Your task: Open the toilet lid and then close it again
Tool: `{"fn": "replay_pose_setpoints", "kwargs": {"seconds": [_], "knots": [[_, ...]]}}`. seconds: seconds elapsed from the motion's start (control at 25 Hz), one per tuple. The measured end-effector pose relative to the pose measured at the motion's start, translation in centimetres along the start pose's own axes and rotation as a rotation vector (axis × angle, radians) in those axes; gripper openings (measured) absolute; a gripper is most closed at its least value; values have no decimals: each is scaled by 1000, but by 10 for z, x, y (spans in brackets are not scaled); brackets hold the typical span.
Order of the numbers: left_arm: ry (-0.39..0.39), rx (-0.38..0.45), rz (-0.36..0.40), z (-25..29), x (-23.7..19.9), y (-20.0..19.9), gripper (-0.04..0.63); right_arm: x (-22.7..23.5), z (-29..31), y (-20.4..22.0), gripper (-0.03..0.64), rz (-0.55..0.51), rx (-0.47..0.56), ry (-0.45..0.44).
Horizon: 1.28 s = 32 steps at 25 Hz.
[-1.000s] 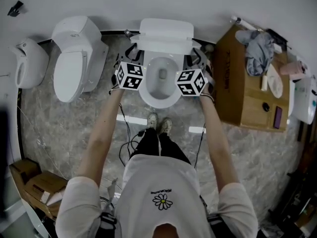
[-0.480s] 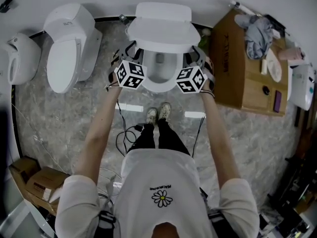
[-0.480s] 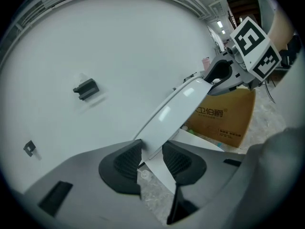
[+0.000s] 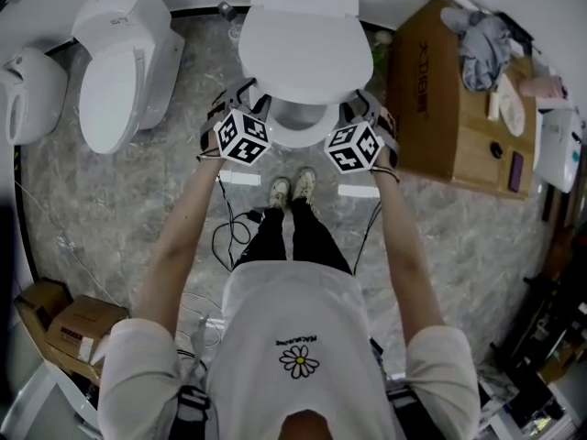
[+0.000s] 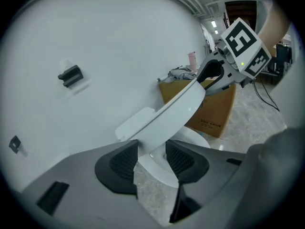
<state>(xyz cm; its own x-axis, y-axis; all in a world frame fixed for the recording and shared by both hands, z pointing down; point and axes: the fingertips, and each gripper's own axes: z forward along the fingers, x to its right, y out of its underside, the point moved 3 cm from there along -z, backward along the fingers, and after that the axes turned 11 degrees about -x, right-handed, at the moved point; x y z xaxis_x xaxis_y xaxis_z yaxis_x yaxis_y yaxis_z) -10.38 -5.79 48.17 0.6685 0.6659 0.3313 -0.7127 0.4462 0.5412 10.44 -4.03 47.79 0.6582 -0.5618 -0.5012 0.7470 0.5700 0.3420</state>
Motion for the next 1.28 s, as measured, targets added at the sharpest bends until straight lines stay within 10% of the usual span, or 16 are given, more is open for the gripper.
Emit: {"fn": "replay_pose_setpoints", "kwargs": {"seconds": [1.28], "knots": [[329, -311, -7, 64, 103, 128, 225, -128, 70, 95, 133, 131, -266, -321]]}}
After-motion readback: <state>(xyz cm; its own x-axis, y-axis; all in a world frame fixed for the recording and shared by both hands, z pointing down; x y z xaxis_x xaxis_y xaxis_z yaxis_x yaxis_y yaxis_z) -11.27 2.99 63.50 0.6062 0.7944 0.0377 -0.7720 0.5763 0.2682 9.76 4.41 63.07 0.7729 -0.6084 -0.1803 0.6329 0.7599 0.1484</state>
